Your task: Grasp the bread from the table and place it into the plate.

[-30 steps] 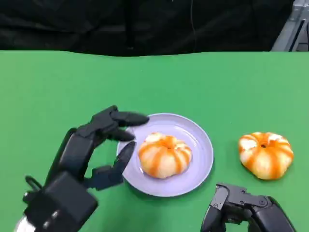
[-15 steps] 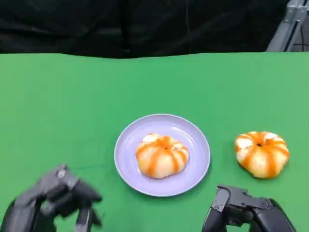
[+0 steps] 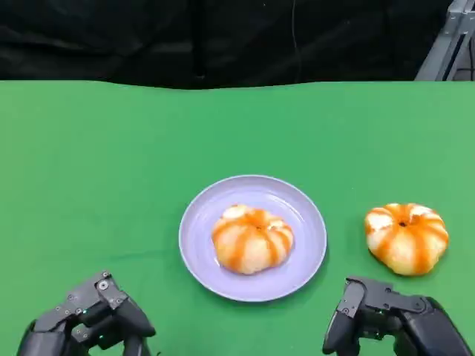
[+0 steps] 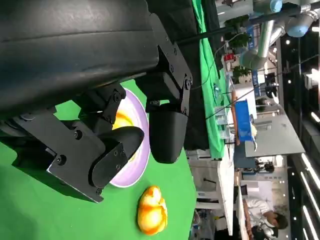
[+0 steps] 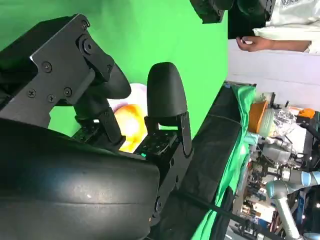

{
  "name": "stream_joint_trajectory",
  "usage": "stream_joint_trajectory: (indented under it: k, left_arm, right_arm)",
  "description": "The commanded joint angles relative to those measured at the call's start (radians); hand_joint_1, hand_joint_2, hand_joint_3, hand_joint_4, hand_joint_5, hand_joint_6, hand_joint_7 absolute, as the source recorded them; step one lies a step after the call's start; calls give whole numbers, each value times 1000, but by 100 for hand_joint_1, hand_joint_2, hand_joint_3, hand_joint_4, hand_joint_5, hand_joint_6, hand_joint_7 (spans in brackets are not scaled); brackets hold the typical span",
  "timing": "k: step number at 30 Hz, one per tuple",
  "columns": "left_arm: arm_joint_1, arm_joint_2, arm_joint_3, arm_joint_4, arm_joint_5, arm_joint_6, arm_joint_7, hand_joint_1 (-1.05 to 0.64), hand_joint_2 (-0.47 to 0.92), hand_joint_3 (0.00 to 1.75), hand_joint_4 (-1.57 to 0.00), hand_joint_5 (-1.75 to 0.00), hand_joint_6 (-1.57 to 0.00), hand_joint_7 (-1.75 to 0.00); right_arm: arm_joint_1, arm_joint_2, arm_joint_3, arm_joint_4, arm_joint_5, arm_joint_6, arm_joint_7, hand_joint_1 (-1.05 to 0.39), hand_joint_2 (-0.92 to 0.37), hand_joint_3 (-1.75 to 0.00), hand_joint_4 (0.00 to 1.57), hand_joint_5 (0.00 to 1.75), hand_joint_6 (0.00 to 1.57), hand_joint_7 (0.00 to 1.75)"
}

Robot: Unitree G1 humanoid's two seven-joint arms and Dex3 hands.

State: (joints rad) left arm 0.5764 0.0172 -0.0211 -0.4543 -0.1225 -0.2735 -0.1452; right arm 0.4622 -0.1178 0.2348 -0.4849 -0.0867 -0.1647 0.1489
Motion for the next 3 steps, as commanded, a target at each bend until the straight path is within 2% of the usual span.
stream_joint_trajectory:
  k: [1,3]
  left_arm:
    - [-20,8,6,29,-3,-19,-5,-6,49,122,-86,-170,-79,-155]
    - [-27,10,5,36,-6,-22,-8,-6,50,122,-84,-170,-77,-155]
  right_arm:
    - [-3,-12,-13,9,9,-11,4,5,-36,-136,87,163,77,140]
    - [-4,-12,-15,9,10,-9,6,5,-36,-136,87,164,78,140]
